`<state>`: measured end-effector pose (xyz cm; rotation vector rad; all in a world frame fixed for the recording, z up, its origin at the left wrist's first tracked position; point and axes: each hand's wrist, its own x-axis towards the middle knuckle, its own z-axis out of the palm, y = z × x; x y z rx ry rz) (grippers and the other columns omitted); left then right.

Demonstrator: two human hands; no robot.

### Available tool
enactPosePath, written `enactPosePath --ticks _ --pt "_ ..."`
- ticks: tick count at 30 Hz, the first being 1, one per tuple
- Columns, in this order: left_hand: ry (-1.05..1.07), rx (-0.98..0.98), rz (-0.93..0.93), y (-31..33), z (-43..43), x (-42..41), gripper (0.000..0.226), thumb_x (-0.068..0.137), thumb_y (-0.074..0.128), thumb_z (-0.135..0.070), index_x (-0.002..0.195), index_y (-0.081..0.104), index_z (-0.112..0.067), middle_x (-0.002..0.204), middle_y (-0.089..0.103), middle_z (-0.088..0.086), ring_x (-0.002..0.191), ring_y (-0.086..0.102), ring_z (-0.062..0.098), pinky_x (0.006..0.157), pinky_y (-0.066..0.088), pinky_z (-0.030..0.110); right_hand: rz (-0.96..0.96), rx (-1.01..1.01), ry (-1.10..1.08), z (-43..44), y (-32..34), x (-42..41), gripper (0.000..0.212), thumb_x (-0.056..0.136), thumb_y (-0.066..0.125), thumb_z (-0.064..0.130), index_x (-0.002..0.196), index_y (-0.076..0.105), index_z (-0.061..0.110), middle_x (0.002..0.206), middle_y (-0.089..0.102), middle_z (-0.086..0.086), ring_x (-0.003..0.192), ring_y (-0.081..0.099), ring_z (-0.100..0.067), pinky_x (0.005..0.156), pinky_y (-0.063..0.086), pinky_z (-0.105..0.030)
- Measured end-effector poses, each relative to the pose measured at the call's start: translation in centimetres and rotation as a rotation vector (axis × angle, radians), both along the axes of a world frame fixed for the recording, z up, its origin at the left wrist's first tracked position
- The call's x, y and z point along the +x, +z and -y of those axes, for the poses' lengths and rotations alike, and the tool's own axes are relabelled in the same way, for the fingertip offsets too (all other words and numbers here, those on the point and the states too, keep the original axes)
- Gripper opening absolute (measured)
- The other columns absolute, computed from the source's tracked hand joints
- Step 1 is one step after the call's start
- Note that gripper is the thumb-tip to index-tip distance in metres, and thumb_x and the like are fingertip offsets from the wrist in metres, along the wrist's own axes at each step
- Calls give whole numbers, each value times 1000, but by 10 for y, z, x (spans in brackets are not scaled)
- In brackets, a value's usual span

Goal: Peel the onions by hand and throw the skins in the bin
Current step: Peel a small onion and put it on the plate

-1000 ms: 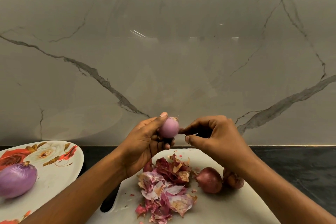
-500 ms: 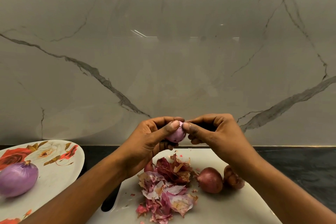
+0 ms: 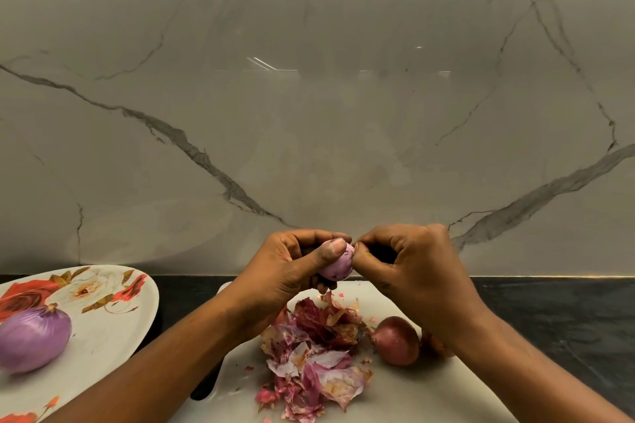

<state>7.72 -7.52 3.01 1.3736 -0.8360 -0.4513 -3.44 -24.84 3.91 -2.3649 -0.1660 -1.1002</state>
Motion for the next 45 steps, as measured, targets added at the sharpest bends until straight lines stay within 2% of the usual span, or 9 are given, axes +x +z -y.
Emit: enactPosePath --ticks 4,9,14,18,25,33,36,41,45 --pt "-33 -17 -43 0 0 0 32 94 68 -31 119 78 -13 111 75 15 85 67 23 74 59 28 7 65 -42 -1 1 1 16 93 71 26 84 82 18 67 72 11 60 68 -11 54 57 -33" --pt "-57 -73 -158 6 -1 2 34 98 61 -33 120 78 -12 116 73 18 81 65 24 70 60 27 -129 258 -71 3 5 4 20 98 59 25 82 69 19 70 69 1 65 72 -14 61 62 -45" --pt "-51 -111 -237 7 -1 5 34 107 51 -31 124 76 -16 121 70 28 77 67 29 65 61 29 -189 258 -67 -1 9 2 30 105 48 18 78 60 14 67 65 -7 52 64 -4 48 50 -26" --pt "-11 -109 -322 7 1 8 38 102 58 -36 119 76 -7 116 72 28 75 71 28 66 64 28 -243 235 -17 -2 8 3 29 102 57 22 75 66 21 63 68 -2 54 66 -7 50 49 -20" --pt "6 -160 -426 5 1 14 38 101 64 -29 122 65 2 111 72 28 84 76 31 73 66 29 -299 202 15 -2 7 0 5 88 80 19 85 83 22 71 77 8 66 74 -11 63 64 -33" --pt "-42 -150 -395 5 -2 13 41 93 72 -21 128 67 -1 126 69 29 109 73 45 85 65 36 -256 269 43 1 7 1 19 92 71 5 92 82 21 81 79 5 73 77 -14 65 66 -36" --pt "-29 -129 -339 6 -2 12 42 88 76 -19 127 69 -4 122 72 25 108 74 46 84 66 37 -244 291 63 0 7 0 27 93 62 1 84 79 19 82 78 1 73 77 -13 63 66 -38" --pt "102 -31 -72 14 -9 2 38 88 76 -29 120 72 -9 114 73 15 97 77 41 82 64 37 -264 267 124 -4 10 -4 33 83 45 21 63 69 9 72 75 -2 68 73 -15 62 62 -50" --pt "170 -12 16 26 -19 -6 37 89 73 -34 119 73 -12 116 72 14 93 75 29 80 62 36 -300 234 175 -5 11 -7 35 82 41 24 57 64 17 68 73 -4 64 71 -18 62 59 -55"
